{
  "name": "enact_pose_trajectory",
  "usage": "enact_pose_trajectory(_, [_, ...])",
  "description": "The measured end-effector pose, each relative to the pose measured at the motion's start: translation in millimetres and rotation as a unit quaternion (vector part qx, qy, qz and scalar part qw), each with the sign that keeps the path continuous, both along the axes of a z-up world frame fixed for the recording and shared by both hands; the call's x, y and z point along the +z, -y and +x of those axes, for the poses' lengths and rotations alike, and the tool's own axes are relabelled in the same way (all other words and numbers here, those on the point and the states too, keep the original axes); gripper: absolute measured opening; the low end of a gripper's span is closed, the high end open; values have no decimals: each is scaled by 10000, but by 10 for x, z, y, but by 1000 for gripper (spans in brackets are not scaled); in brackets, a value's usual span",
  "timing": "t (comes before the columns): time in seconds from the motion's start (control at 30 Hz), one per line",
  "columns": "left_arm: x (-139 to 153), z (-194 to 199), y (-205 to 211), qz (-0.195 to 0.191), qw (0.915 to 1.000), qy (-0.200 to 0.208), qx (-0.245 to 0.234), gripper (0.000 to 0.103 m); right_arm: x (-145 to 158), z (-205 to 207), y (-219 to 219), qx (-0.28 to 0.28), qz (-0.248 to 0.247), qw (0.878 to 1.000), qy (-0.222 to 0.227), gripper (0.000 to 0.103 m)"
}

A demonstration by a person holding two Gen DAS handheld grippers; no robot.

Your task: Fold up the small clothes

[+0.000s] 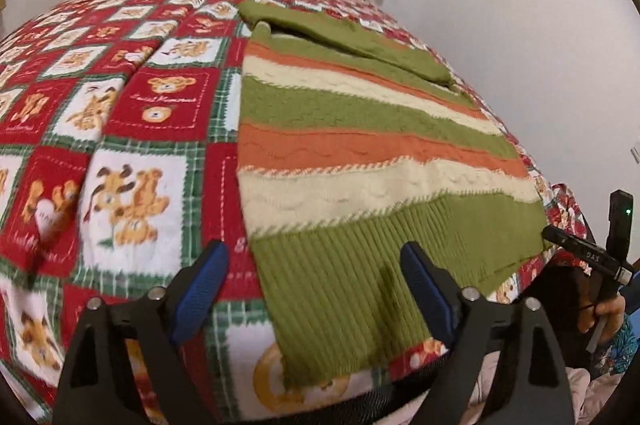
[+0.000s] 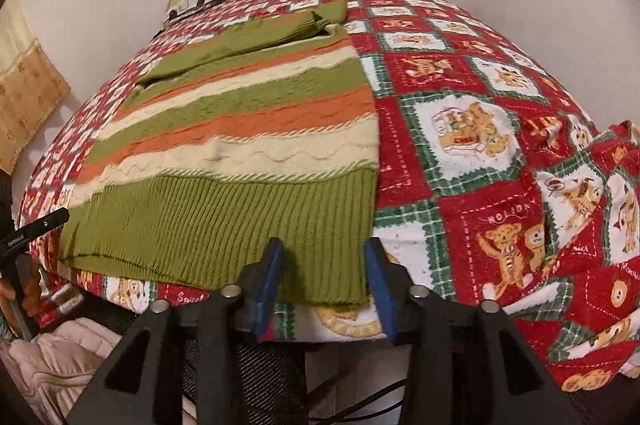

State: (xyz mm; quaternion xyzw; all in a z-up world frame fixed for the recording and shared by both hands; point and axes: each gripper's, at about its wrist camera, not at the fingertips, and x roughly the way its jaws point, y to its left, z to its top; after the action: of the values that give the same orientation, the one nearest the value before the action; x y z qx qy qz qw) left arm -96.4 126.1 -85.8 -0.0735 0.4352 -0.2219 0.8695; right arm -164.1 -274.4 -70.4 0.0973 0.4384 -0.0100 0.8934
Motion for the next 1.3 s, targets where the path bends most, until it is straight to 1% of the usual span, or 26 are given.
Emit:
enact_pose_trajectory(0.03, [-2,-27,10,7,10000,-23,-58,81,6,-10,-10,33,-46,10000,-16,46])
enact_pose_trajectory(0.07, [-4,-45,29,24,9999,-53,-120,74,6,-12,-39,64,-133,9999,-36,46])
enact_pose_trajectory(0.1, [-9,-73,50,44,9998,-80,-179,71,6,-10,-56,79,-201,9997,-58,45])
enact_pose_trajectory(0.17, [1,-108,72,105,9997,-21,-210,70,3,-8,-114,155,-415,9989,-153,34])
enact_pose_trajectory(0.2, [8,-116,85,142,9996,-10,-225,69,6,-10,-143,235,-478,9984,-200,25])
enact_pose_trajectory(0.23, [11,-118,84,118,9997,-23,-235,67,12,-15,-148,281,-413,9985,-223,17])
enact_pose_trajectory(0.27, [9,-121,72,47,9997,-50,-245,60,13,-18,-148,296,-335,9987,-244,15])
enact_pose_trajectory(0.3, [6,-119,58,-56,9997,-102,-233,46,13,-19,-143,269,-300,9989,-245,15])
enact_pose_trajectory(0.33, [-1,-107,49,-68,9997,-135,-198,38,12,-16,-131,246,-256,9991,-240,14])
enact_pose_trajectory(0.37, [-10,-78,47,-1,9998,-158,-144,25,13,-13,-122,223,-186,9993,-246,13])
enact_pose_trajectory(0.4, [-16,-49,33,78,9998,-180,-102,15,22,-4,-86,184,-26,9994,-281,12])
enact_pose_trajectory(0.43, [-15,-41,11,43,9997,-227,-94,13,35,3,-66,163,106,9994,-290,10])
enact_pose_trajectory(0.5, [5,7,-51,-196,9991,-381,-69,8,103,21,8,144,445,9986,-238,10])
enact_pose_trajectory(0.57, [62,58,-89,-407,9982,-446,-52,8,186,33,37,159,668,9975,-151,10])
enact_pose_trajectory(0.63, [181,133,-86,-514,9979,-400,-68,8,306,96,71,195,944,9953,-31,10])
enact_pose_trajectory(0.77, [447,332,-11,-472,9988,-96,-115,7,553,322,146,266,1340,9903,251,10])
enact_pose_trajectory(0.9, [629,645,26,-494,9987,71,-82,7,763,734,231,216,1451,9878,520,10])
enact_pose_trajectory(0.93, [659,730,37,-424,9990,118,-49,7,782,852,275,190,1480,9873,545,10])
enact_pose_trajectory(1.0, [738,863,42,-157,9995,263,49,7,789,1110,359,75,1617,9852,569,10])
enact_pose_trajectory(1.07, [825,962,-2,-104,9990,427,83,7,769,1378,436,-116,1738,9831,561,10])
enact_pose_trajectory(1.13, [884,999,-69,-42,9985,548,66,10,725,1583,494,-281,1792,9819,540,10])
enact_pose_trajectory(1.23, [884,977,-206,115,9977,670,-55,22,604,1878,543,-509,1734,9825,441,9])
enact_pose_trajectory(1.27, [867,959,-237,156,9975,680,-126,31,556,1947,560,-575,1678,9833,402,9])
enact_pose_trajectory(1.3, [840,937,-265,220,9971,687,-251,42,479,2053,572,-650,1626,9840,324,9])
